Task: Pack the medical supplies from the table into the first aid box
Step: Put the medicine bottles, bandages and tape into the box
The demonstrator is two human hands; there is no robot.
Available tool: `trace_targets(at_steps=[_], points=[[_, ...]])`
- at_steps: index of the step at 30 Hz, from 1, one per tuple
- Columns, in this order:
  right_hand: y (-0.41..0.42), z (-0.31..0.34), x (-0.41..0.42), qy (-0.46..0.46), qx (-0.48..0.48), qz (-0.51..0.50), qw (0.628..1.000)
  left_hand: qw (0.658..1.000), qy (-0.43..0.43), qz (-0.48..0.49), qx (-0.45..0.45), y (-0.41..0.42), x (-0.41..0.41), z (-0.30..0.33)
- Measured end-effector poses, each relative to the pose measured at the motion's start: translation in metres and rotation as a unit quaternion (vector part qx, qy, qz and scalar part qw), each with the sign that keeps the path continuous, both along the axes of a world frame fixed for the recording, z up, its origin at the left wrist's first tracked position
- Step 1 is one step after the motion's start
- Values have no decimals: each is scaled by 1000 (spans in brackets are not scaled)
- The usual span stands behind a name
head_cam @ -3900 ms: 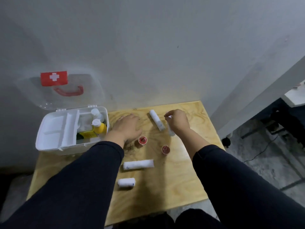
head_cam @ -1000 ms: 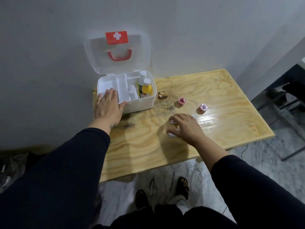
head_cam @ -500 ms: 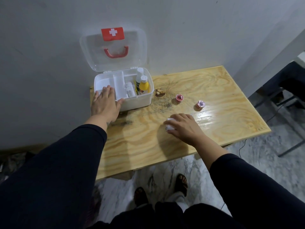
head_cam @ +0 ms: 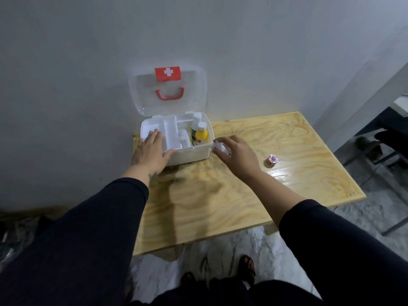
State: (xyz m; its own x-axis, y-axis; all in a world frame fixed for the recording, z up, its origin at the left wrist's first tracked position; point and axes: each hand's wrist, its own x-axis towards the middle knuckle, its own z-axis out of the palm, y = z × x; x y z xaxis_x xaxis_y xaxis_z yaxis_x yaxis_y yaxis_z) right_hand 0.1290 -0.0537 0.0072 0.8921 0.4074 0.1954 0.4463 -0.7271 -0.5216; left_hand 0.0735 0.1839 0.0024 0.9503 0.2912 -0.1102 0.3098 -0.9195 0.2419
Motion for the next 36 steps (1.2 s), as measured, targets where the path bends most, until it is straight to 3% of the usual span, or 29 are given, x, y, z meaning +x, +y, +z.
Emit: trace_targets(at_steps=[6, 14, 20, 27, 33, 36], points=[[79, 48, 17, 71, 110, -8, 991, 991, -15, 97, -87, 20, -6, 0], [168, 52, 44, 169, 175, -50, 969, 986, 15, 97, -136, 37, 4, -7], [182, 24, 48, 168, 74, -91, 979, 979, -38, 101, -173, 35, 0, -9], [189, 25, 41, 109, 22, -52, 992, 976, -24, 118, -182, 38, 0, -10], [183, 26, 32, 97, -130, 103, 981, 977, -23, 117, -178, 34, 0, -4], [178, 22, 26, 107, -135, 121, 978, 977, -21, 118, -178, 32, -1, -3]])
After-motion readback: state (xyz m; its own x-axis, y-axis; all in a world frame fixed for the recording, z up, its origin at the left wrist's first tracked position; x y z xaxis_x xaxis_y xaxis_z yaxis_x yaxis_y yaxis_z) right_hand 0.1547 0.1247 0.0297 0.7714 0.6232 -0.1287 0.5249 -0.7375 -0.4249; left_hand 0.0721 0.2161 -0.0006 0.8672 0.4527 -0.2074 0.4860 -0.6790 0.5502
